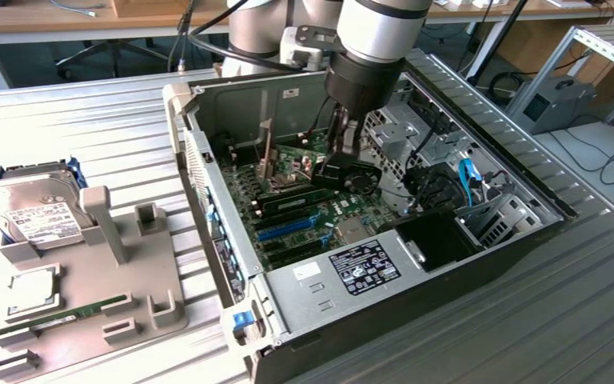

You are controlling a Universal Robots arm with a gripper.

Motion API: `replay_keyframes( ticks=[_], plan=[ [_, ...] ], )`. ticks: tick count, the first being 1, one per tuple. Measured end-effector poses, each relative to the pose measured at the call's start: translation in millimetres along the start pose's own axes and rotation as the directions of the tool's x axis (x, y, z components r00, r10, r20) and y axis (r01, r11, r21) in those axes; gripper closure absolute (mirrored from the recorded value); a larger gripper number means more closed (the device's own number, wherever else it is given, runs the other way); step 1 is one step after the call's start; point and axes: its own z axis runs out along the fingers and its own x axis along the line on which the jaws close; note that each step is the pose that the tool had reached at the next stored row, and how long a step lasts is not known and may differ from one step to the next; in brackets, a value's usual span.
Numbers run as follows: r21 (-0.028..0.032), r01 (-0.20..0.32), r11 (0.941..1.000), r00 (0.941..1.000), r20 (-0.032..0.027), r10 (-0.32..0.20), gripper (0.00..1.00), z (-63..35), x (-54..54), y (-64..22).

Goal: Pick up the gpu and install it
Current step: 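Insert the gpu into the slot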

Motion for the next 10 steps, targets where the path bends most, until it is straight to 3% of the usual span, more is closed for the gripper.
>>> replay_keyframes(
  ticks=[10],
  plan=[
    [-0.0005,0.044,0.9991,0.9991,-0.0014,-0.044,0.74,0.3,0.0,0.0]
  ],
)
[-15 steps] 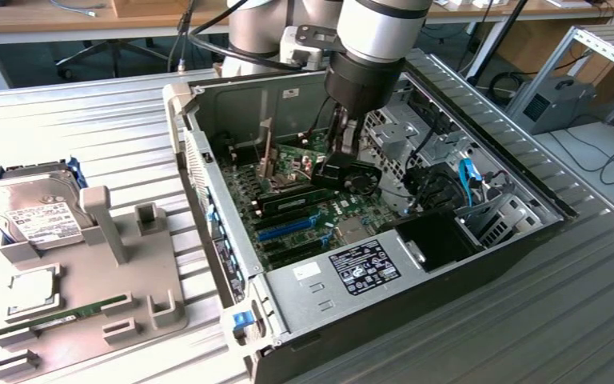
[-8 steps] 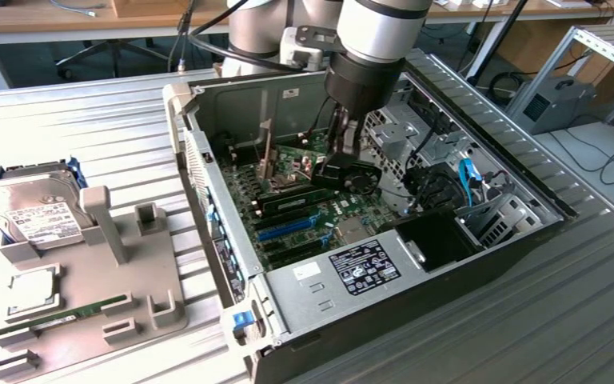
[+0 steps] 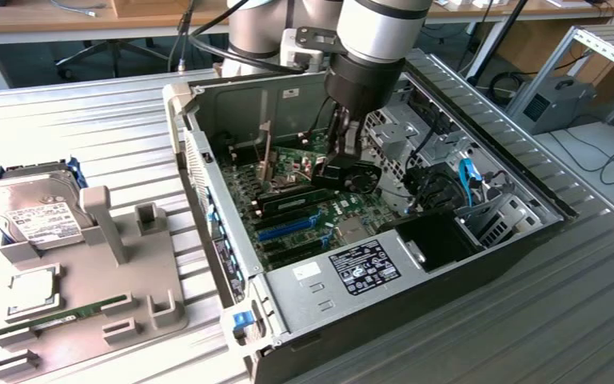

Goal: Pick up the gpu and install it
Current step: 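Insert the gpu into the slot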

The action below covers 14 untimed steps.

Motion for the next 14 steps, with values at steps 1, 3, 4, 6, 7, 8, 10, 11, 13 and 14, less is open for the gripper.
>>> replay_keyframes(
  ticks=[1,3,4,6,7,8,10,11,13,14],
  plan=[
    [0.0000,0.003,1.0000,1.0000,-0.0001,-0.003,0.74,0.0,0.0,0.0],
    [-0.0001,0.009,1.0000,1.0000,-0.0003,-0.009,0.74,0.1,0.0,0.0],
    [-0.0001,0.011,0.9999,0.9999,-0.0003,-0.011,0.74,0.1,0.0,0.0],
    [-0.0002,0.017,0.9999,0.9999,-0.0006,-0.017,0.74,0.1,0.0,0.0],
    [-0.0002,0.020,0.9998,0.9998,-0.0006,-0.020,0.74,0.2,0.0,0.0],
    [-0.0002,0.022,0.9997,0.9997,-0.0007,-0.022,0.74,0.2,0.0,0.0],
    [-0.0003,0.027,0.9996,0.9996,-0.0009,-0.027,0.74,0.2,0.0,0.0],
    [-0.0003,0.030,0.9995,0.9995,-0.0010,-0.030,0.74,0.2,0.0,0.0],
    [-0.0004,0.036,0.9994,0.9994,-0.0012,-0.036,0.74,0.3,0.0,0.0],
    [-0.0004,0.038,0.9993,0.9993,-0.0012,-0.038,0.74,0.3,0.0,0.0]
  ],
)
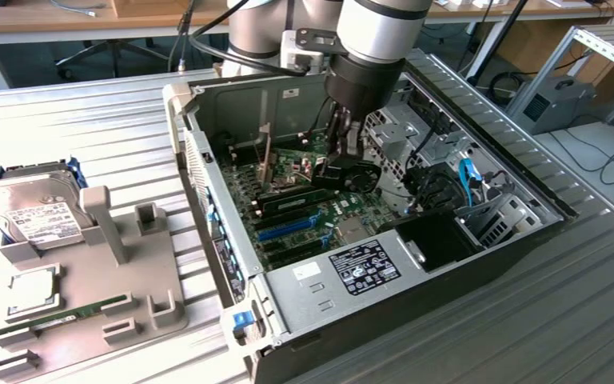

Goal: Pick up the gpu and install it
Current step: 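Insert the gpu into the slot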

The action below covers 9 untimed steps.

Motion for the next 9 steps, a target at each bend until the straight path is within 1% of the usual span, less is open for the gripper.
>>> replay_keyframes(
  ticks=[9],
  plan=[
    [-0.0003,0.028,0.9996,0.9996,-0.0008,-0.028,0.74,0.3,0.0,-0.1]
  ],
)
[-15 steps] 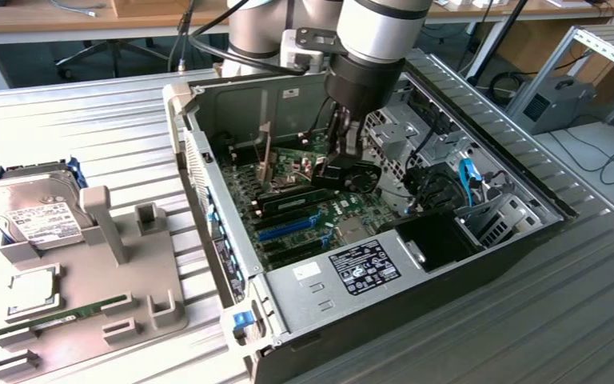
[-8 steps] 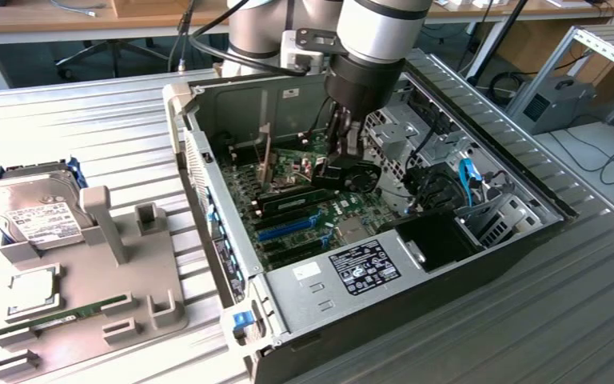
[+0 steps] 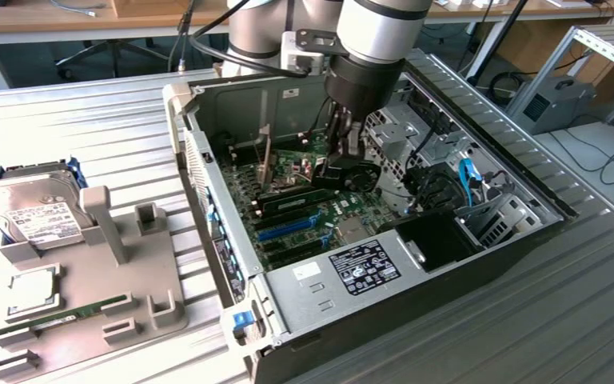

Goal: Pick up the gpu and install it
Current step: 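Insert the gpu into the slot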

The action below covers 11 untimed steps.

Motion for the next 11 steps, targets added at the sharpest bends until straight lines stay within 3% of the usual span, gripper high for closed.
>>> replay_keyframes(
  ticks=[11],
  plan=[
    [-0.0007,0.060,0.9982,0.9982,-0.0019,-0.060,0.74,0.0,0.0,0.0]
  ],
)
